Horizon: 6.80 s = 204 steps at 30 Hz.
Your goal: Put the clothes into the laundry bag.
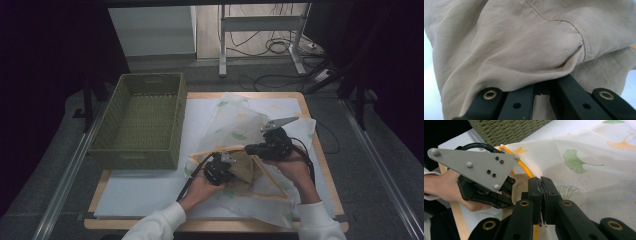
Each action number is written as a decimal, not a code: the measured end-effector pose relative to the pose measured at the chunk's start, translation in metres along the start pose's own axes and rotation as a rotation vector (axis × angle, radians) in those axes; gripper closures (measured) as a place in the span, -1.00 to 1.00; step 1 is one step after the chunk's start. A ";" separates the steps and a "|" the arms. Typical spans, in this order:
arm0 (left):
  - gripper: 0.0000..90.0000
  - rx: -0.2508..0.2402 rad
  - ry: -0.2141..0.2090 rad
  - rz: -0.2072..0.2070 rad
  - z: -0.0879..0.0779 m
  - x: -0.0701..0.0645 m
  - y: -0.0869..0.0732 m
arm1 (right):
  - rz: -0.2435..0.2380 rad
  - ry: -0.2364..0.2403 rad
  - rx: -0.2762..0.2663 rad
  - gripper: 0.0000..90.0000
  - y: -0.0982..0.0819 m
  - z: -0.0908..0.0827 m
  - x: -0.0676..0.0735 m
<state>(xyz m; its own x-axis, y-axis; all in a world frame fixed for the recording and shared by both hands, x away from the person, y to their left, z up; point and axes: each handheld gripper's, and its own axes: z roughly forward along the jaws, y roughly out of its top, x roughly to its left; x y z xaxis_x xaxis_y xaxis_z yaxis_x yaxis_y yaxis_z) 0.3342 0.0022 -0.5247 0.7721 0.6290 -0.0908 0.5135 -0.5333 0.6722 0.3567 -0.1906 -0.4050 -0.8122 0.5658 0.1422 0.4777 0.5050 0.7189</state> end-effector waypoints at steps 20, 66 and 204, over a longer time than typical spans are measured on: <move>1.00 -0.027 -0.062 0.007 -0.011 -0.007 0.001 | 0.005 -0.002 0.000 0.89 -0.001 -0.001 -0.003; 1.00 0.017 -0.065 0.005 -0.025 -0.005 -0.031 | 0.002 0.018 0.006 0.89 -0.002 -0.001 -0.004; 0.48 -0.154 -0.016 -0.133 -0.093 0.020 -0.071 | -0.007 0.079 0.271 0.86 -0.041 0.072 0.011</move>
<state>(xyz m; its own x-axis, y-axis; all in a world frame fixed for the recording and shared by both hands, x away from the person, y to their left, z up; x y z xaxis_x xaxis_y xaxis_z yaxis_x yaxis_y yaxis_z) 0.2780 0.1056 -0.5059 0.7077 0.6785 -0.1970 0.5490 -0.3526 0.7578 0.3522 -0.1581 -0.4825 -0.8341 0.5149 0.1979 0.5356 0.6703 0.5136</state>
